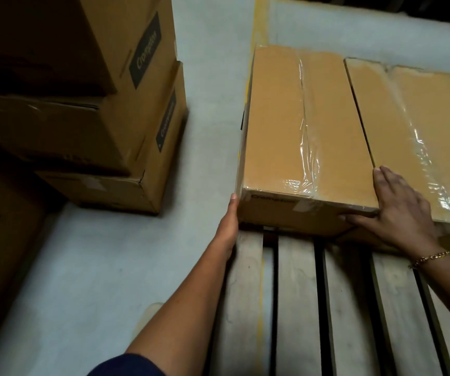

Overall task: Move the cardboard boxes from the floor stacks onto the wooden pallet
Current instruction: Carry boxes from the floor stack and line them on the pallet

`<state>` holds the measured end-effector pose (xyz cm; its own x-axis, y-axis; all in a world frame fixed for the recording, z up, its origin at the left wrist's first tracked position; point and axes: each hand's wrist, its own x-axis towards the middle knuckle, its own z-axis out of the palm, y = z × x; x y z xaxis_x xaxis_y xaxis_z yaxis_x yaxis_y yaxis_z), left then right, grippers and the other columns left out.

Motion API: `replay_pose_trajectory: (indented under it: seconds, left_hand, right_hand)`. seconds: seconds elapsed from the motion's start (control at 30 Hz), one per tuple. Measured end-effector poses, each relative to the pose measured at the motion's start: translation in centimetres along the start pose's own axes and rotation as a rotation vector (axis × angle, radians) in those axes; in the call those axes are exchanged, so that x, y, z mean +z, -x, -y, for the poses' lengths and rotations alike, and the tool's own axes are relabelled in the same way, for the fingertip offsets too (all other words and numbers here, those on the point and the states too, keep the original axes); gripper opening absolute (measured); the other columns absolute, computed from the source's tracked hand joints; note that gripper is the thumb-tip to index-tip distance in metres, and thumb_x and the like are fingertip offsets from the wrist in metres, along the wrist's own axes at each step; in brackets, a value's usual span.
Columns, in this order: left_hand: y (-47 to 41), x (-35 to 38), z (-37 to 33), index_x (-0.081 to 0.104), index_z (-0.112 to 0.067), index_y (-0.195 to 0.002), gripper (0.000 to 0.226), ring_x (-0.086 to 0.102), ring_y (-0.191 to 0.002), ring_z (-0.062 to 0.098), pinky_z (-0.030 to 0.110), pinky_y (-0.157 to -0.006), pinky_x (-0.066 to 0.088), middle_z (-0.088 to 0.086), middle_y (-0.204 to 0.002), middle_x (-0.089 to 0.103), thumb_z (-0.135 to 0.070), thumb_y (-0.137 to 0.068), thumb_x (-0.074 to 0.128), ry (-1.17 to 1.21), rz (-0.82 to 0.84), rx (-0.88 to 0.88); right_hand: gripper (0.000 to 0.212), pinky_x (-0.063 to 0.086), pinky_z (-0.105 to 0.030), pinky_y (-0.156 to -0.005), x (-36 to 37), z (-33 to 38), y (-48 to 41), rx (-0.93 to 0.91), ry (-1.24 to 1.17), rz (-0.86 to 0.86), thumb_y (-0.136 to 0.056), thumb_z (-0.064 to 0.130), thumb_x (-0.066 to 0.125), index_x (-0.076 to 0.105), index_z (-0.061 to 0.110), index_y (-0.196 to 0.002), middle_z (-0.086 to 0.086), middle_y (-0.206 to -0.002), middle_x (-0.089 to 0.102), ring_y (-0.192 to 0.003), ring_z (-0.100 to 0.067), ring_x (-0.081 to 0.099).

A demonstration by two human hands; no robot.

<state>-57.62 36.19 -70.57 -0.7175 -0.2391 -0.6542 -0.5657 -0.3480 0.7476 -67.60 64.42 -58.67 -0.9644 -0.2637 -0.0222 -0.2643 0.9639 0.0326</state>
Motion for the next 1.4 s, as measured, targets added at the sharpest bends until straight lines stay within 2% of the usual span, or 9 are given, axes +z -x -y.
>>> replay_pose_trajectory:
  seconds: [0.2,0.33,0.4,0.53,0.7,0.87,1.13,1.3,1.4]
  left_hand:
    - [-0.3,-0.4,0.0,0.042,-0.029,-0.155,0.082,0.035,-0.148,0.017,0.039,-0.122,0.023,-0.005,-0.159,0.042,-0.081,-0.092,0.031,0.003,0.024,0.013]
    - [-0.2,-0.3,0.1,0.045,-0.031,-0.153,0.103,0.039,-0.145,0.017,0.043,-0.124,0.024,-0.005,-0.157,0.046,-0.095,-0.074,0.035,0.003,0.024,0.030]
    - [-0.2,-0.3,0.1,0.045,-0.031,-0.153,0.095,0.040,-0.145,0.017,0.041,-0.123,0.025,-0.005,-0.156,0.047,-0.091,-0.080,0.035,0.002,0.016,0.022]
    - [-0.5,-0.6,0.3,0.046,-0.028,-0.153,0.078,0.040,-0.145,0.016,0.037,-0.117,0.026,-0.006,-0.153,0.049,-0.077,-0.094,0.034,-0.002,0.021,0.006]
    - [-0.4,-0.6,0.3,0.048,-0.027,-0.151,0.067,0.042,-0.142,0.012,0.029,-0.106,0.029,-0.008,-0.151,0.051,-0.068,-0.100,0.032,0.014,0.054,0.022]
    - [-0.3,-0.6,0.4,0.045,-0.032,-0.153,0.084,0.037,-0.147,0.014,0.037,-0.120,0.024,-0.008,-0.156,0.046,-0.085,-0.087,0.037,-0.007,0.037,0.029]
    - [0.5,-0.6,-0.4,0.044,-0.030,-0.153,0.074,0.037,-0.146,0.015,0.035,-0.110,0.026,-0.007,-0.155,0.047,-0.076,-0.096,0.030,0.000,0.062,-0.003]
    - [1.0,-0.6,-0.8,0.042,-0.029,-0.155,0.075,0.035,-0.148,0.017,0.041,-0.119,0.023,-0.006,-0.157,0.044,-0.075,-0.097,0.028,-0.004,0.054,-0.006]
    - [1.2,-0.7,-0.9,0.044,-0.028,-0.153,0.073,0.039,-0.145,0.016,0.042,-0.119,0.025,-0.005,-0.155,0.047,-0.073,-0.098,0.029,0.003,0.056,-0.010]
  right_hand:
    - [0.128,0.023,-0.052,-0.119,-0.1,0.1,0.1,0.001,0.006,-0.011,-0.059,0.091,0.043,0.020,0.017,-0.160,-0.003,-0.169,0.016,-0.154,-0.023,0.018]
    - [0.122,0.022,-0.052,-0.120,-0.1,0.1,0.2,-0.002,-0.005,-0.024,-0.065,0.084,0.058,0.019,0.019,-0.161,-0.001,-0.169,0.016,-0.154,-0.022,0.018]
    - [0.120,0.022,-0.052,-0.120,-0.1,0.1,0.2,-0.002,-0.004,-0.031,-0.068,0.080,0.065,0.018,0.019,-0.161,-0.001,-0.169,0.016,-0.154,-0.022,0.018]
    - [0.120,0.023,-0.052,-0.119,0.0,0.0,0.1,0.004,-0.014,-0.038,-0.069,0.079,0.067,0.019,0.020,-0.161,-0.001,-0.169,0.016,-0.154,-0.023,0.018]
    - [0.124,0.023,-0.052,-0.119,-0.1,0.1,0.1,0.015,-0.016,-0.022,-0.063,0.087,0.056,0.019,0.021,-0.161,0.000,-0.169,0.016,-0.154,-0.023,0.018]
    - [0.127,0.023,-0.052,-0.119,-0.3,0.3,0.2,0.023,-0.029,-0.022,-0.058,0.089,0.047,0.019,0.020,-0.161,-0.002,-0.169,0.017,-0.153,-0.024,0.019]
    - [0.120,0.024,-0.053,-0.118,-0.4,0.4,0.2,0.017,-0.042,-0.039,-0.066,0.078,0.069,0.022,0.020,-0.160,-0.004,-0.168,0.020,-0.152,-0.027,0.022]
    - [0.119,0.023,-0.053,-0.118,-0.3,0.3,0.1,0.013,-0.041,-0.042,-0.068,0.077,0.070,0.021,0.020,-0.161,-0.004,-0.168,0.019,-0.152,-0.027,0.020]
    - [0.119,0.024,-0.054,-0.117,-0.1,0.3,0.0,0.013,-0.039,-0.042,-0.067,0.078,0.069,0.022,0.020,-0.160,-0.005,-0.167,0.020,-0.151,-0.027,0.022]
